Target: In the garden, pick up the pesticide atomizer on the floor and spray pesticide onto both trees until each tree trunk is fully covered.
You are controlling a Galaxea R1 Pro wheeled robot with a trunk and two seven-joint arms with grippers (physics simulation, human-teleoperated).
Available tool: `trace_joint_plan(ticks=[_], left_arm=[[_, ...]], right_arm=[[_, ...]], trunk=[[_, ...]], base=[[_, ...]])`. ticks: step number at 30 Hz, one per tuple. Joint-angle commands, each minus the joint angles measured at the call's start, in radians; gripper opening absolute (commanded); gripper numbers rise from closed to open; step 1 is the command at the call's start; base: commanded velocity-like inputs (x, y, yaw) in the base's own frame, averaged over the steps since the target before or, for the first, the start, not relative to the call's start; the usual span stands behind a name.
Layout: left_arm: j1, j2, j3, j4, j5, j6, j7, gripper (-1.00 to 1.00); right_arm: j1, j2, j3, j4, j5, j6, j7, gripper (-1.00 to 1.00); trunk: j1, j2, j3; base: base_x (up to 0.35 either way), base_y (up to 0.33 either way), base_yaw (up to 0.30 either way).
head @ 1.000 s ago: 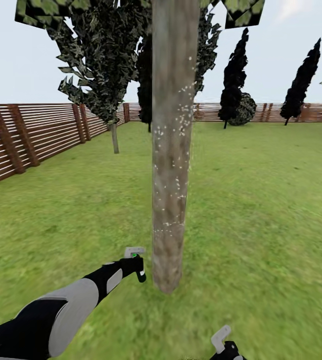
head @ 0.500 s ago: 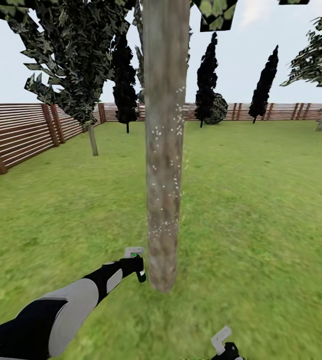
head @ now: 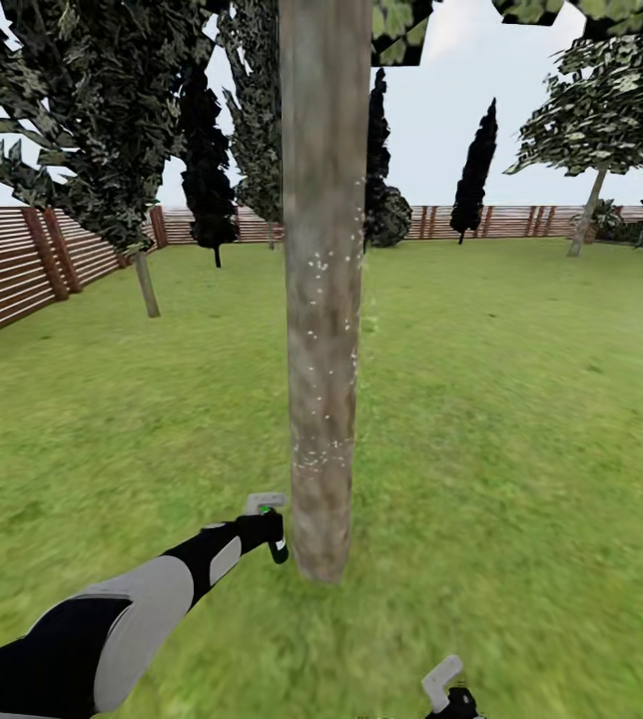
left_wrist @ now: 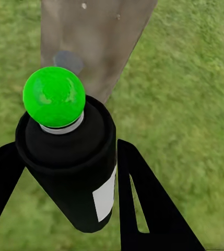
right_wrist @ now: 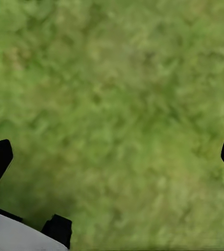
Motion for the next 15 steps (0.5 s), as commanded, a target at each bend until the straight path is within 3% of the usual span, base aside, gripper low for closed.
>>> trace_joint_plan(ticks=[1,10,15], left_arm=[[0.0,0.0,0.0,-0.001,0.0,0.0,0.0,-1.0],[0.0,0.0,0.003,-0.002,0.003,0.003,0.0,-1.0],[0.0,0.03,0.003,-0.001,0.002,0.005,0.0,-1.0]], right_arm=[[0.0,0.0,0.0,-0.001,0.0,-0.001,0.0,1.0],[0.001,0.007,0.001,-0.006,0.001,-0.002,-0.003,1.0],[0.001,0.003,0.001,-0.004,0.001,-0.002,-0.003,1.0]], trunk=[[0.0,0.0,0.0],[0.0,0.0,0.0],[0.0,0.0,0.0]], base=[[0.0,0.35,-0.298],[0.0,0.35,-0.299],[0.0,0.35,-0.299]])
